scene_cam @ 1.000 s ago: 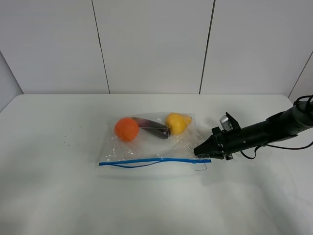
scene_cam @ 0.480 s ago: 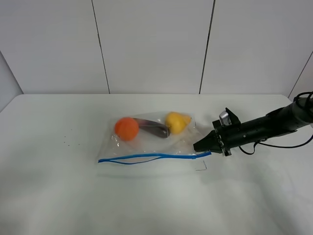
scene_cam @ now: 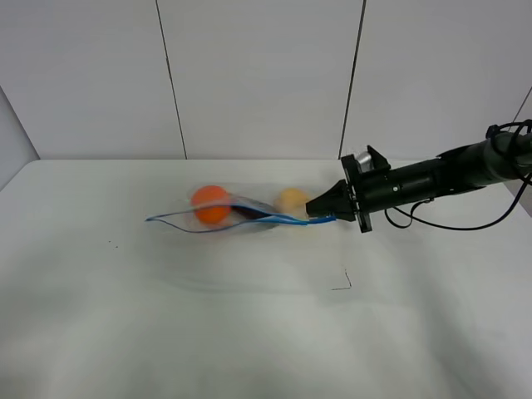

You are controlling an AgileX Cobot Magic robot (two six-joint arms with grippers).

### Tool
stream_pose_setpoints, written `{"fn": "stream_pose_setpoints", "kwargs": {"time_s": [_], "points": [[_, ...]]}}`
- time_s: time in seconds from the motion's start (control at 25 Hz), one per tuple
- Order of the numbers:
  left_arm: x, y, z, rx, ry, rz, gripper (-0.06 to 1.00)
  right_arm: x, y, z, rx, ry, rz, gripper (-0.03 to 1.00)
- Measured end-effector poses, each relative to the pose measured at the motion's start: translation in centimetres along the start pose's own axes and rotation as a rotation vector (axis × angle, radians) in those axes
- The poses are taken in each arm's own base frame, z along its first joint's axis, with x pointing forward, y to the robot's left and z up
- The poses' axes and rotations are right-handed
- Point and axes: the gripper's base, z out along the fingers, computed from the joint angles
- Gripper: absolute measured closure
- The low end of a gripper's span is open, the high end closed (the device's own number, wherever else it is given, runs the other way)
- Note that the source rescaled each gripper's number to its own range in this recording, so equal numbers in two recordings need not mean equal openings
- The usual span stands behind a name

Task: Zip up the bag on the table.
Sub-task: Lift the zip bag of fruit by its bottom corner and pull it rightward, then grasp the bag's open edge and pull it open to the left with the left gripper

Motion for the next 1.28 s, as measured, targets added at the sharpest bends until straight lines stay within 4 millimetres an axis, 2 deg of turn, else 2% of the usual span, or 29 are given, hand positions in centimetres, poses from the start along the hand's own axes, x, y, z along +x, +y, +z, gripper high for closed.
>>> {"fn": "stream_pose_setpoints", "kwargs": {"time_s": [0.12, 0.2, 0.72, 1.28], "points": [[0.0, 0.0, 0.0, 0.000, 0.000, 0.000, -0.06, -0.2, 2.0, 0.8, -0.028, -0.004, -0.014, 0.96], [0.0, 0.0, 0.0, 0.000, 0.000, 0.000, -0.06, -0.1, 2.4, 1.2, -0.031, 0.007, -0.015, 0.96], [0.0, 0.0, 0.0, 0.000, 0.000, 0.000, -0.06, -0.1, 2.3, 1.1, -0.022, 0.011, -0.007, 0.96], [0.0, 0.0, 0.0, 0.000, -0.001, 0.000, -0.06, -0.6, 1.8, -0.2, -0.027, -0.026, 0.048, 0.96]]}}
